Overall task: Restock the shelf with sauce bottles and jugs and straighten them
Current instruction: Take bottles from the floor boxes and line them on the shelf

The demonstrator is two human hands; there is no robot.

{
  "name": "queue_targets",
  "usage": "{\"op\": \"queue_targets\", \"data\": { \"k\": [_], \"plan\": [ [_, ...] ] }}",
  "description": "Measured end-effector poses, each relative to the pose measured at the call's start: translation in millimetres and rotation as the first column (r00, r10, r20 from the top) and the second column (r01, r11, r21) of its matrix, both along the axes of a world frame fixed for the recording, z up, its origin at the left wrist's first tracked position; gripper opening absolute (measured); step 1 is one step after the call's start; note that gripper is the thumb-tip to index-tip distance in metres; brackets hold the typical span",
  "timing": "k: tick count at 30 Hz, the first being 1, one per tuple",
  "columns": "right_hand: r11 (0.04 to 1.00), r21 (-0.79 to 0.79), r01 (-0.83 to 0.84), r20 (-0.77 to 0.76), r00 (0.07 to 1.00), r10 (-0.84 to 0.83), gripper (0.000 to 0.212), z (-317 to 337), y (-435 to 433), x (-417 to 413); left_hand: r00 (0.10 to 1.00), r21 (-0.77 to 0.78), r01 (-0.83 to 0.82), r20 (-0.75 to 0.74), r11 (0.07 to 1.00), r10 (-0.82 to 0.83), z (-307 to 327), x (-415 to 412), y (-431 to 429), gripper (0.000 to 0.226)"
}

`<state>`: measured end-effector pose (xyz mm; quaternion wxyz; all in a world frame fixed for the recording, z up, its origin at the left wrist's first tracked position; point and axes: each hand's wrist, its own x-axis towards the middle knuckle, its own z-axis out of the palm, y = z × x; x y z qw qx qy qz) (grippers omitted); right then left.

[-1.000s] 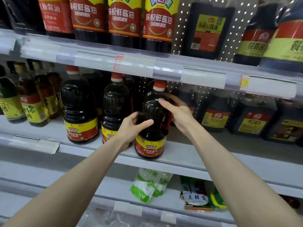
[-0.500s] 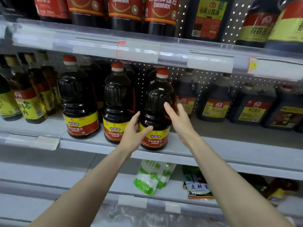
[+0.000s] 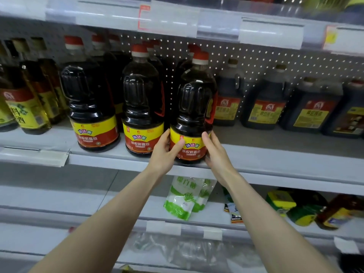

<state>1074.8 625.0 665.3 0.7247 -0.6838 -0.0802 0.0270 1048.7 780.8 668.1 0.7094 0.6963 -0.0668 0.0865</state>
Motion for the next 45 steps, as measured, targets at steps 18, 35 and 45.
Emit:
{"op": "queue_targets", "data": {
  "k": [18,35,45],
  "plan": [
    [0.992,-0.124,0.016,-0.056,0.998,-0.023,0.094,-13,2,7,1.000,-0.028,0.014,-0.019,1.000,-0.015,-15,8,3,0.045],
    [0.972,-0.211,0.100,-0.059,0.992,-0.115,0.081,-17,1,-5,0.997,-0.053,0.040,-0.059,0.998,-0.043,-26,7,4,0.053],
    [0.957,-0.277,0.086,-0.069,0.992,-0.110,0.083,-14,1,-3,0.998,-0.047,0.038,-0.041,0.998,-0.040,-28,9,3,0.051]
  ]
}}
